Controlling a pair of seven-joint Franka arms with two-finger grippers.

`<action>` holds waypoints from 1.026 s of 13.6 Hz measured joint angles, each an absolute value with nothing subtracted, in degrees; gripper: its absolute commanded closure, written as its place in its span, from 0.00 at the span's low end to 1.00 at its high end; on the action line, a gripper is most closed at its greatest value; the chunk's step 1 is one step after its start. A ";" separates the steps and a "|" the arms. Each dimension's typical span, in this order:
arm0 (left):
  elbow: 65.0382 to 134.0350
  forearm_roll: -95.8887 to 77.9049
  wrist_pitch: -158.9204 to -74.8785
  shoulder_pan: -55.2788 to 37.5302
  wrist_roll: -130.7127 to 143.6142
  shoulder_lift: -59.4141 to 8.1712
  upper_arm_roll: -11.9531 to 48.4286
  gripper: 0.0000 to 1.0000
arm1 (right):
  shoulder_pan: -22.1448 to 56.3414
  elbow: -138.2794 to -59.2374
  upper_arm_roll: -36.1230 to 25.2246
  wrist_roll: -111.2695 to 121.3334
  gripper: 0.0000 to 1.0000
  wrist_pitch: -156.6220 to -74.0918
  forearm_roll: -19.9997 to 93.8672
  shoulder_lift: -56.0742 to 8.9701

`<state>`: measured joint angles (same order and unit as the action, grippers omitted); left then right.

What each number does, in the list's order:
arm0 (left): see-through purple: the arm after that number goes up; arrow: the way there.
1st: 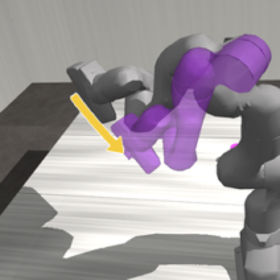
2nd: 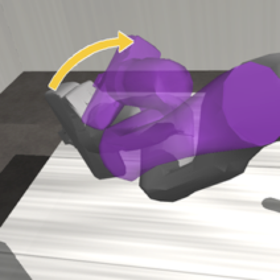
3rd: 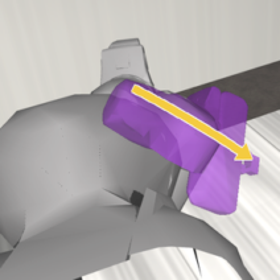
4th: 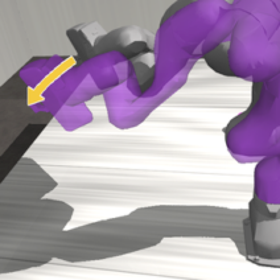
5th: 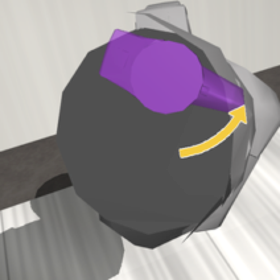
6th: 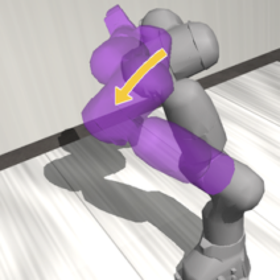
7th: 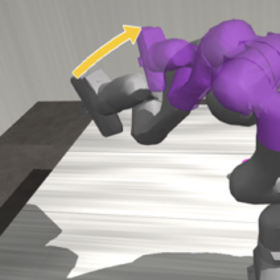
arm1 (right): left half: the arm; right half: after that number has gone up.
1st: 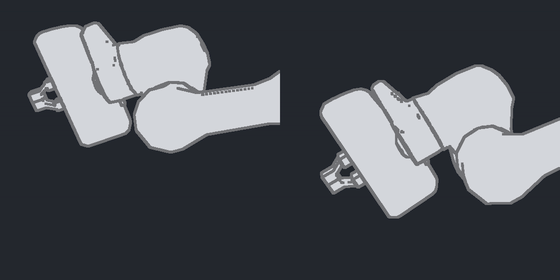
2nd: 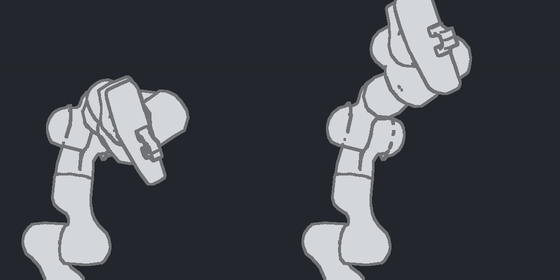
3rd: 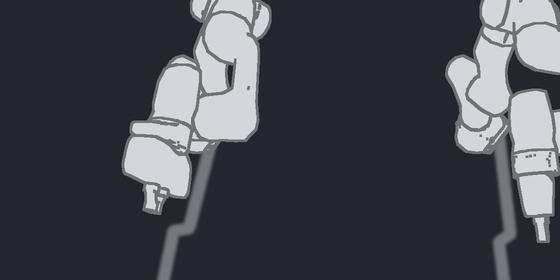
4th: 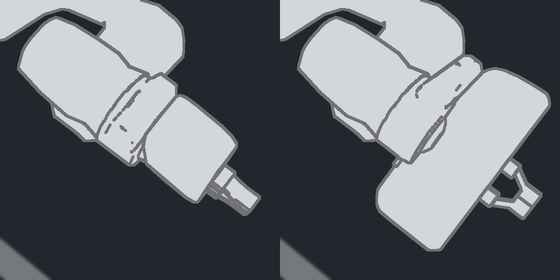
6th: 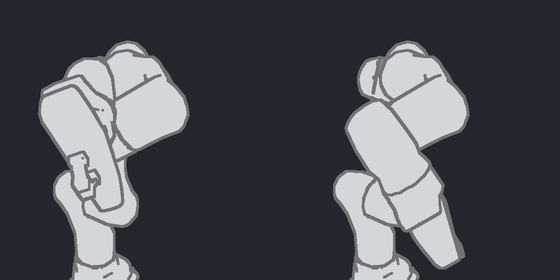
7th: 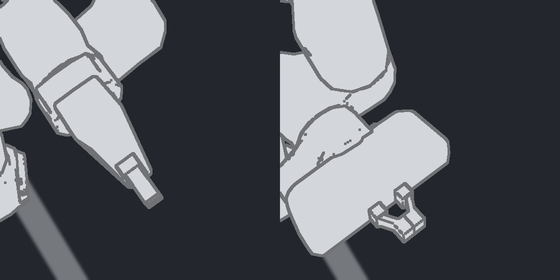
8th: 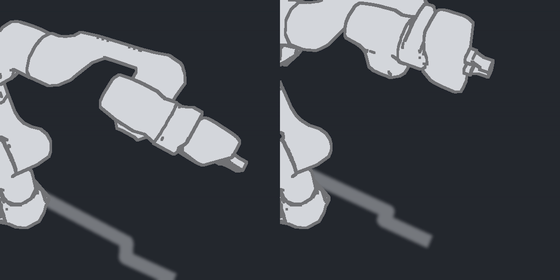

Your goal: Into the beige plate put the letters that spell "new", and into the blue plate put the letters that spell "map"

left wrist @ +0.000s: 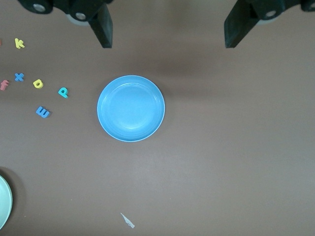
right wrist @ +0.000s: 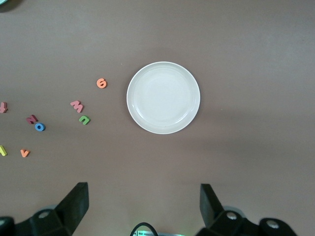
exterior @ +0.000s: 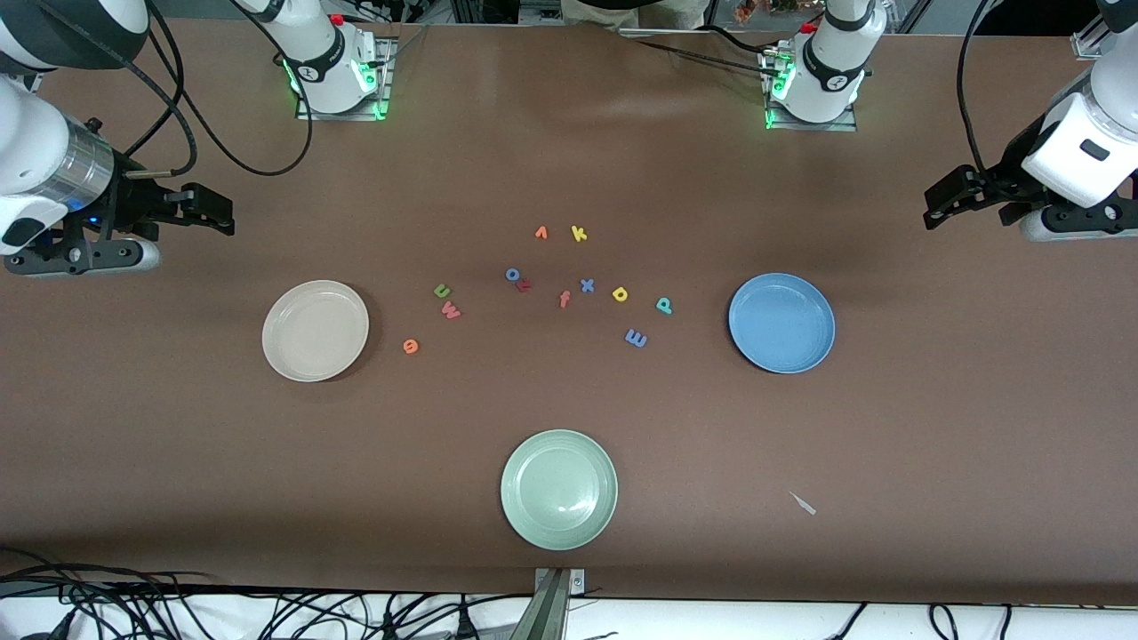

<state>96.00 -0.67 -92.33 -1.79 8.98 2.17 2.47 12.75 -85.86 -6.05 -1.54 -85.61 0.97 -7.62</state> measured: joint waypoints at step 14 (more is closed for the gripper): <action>96.00 -0.67 -92.34 -1.79 8.98 2.15 2.47 0.00 | 12.86 -92.18 -3.50 -4.52 0.00 -93.63 1.28 -7.84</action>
